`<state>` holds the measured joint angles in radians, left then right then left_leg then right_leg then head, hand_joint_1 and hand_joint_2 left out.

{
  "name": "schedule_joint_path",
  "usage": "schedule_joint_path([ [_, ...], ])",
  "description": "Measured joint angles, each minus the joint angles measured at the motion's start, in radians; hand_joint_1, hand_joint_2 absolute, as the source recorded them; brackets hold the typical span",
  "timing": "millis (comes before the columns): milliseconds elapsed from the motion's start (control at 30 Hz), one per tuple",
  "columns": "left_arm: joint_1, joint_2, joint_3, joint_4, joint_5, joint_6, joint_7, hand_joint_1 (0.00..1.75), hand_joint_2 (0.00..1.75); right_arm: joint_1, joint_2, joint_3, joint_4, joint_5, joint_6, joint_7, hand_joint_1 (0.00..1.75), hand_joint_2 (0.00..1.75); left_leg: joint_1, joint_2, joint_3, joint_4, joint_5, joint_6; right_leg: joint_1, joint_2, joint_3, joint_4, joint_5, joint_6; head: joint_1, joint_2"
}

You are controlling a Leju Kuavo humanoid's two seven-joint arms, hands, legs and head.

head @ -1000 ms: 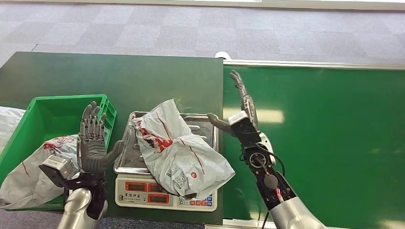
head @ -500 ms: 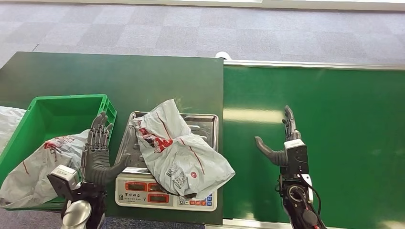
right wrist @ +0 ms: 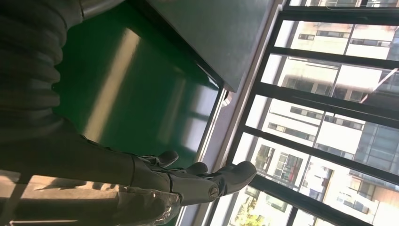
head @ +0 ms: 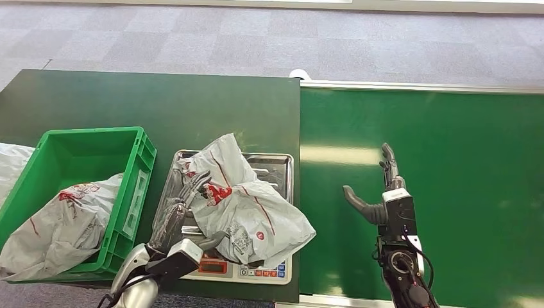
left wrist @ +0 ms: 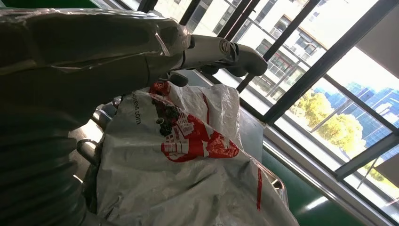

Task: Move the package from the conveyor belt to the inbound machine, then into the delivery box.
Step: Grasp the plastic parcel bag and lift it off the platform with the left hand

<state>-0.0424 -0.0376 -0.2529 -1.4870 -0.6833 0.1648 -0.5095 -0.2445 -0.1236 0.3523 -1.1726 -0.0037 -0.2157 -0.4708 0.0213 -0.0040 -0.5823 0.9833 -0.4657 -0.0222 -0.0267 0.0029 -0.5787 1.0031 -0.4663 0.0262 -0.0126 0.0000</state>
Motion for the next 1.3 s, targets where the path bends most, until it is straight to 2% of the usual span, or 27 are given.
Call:
schedule_joint_path([
  [400, -0.009, 0.018, -0.041, 0.023, -0.007, -0.009, 0.005, 0.0, 1.75, 0.001, 0.0, -0.004, -0.005, 0.002, 0.002, 0.003, 0.0, 1.75, 0.0, 0.0, 0.0, 0.0, 0.0, 0.0, 0.0, 0.0, 0.0, 0.0, 0.0, 0.0, 0.0, 0.0],
  [567, -0.022, 0.022, -0.078, 0.036, -0.062, -0.036, 0.035, 0.0, 1.75, 0.006, 0.0, -0.01, -0.01, 0.016, 0.01, 0.011, 0.0, 1.75, 0.0, -0.001, 0.0, 0.0, 0.0, 0.0, 0.0, 0.0, 0.0, 0.0, 0.0, 0.0, 0.0, 0.0],
  [733, -0.067, 0.017, -0.125, 0.07, -0.138, 0.027, 0.087, 0.0, 1.75, 0.031, 0.0, -0.024, -0.026, 0.039, 0.032, 0.016, 0.0, 1.75, 0.0, -0.001, 0.0, 0.0, 0.0, 0.0, 0.0, 0.0, 0.0, 0.0, 0.0, 0.0, 0.0, 0.0],
  [967, -0.14, 0.005, -0.191, 0.126, -0.247, 0.042, 0.124, 0.0, 1.75, 0.037, 0.005, -0.039, -0.035, 0.059, 0.049, 0.019, 0.0, 1.75, 0.0, -0.001, 0.0, 0.0, 0.0, 0.0, 0.0, 0.0, 0.001, 0.0, 0.0, 0.0, 0.0, 0.0],
  [1300, -0.24, -0.002, -0.314, 0.247, -0.332, -0.116, 0.146, 0.0, 1.75, 0.035, 0.023, -0.058, -0.035, 0.089, 0.057, 0.021, 0.0, 1.75, 0.0, -0.002, 0.001, 0.0, 0.0, 0.0, 0.0, -0.001, 0.003, 0.0, 0.0, 0.0, 0.0, 0.0],
])
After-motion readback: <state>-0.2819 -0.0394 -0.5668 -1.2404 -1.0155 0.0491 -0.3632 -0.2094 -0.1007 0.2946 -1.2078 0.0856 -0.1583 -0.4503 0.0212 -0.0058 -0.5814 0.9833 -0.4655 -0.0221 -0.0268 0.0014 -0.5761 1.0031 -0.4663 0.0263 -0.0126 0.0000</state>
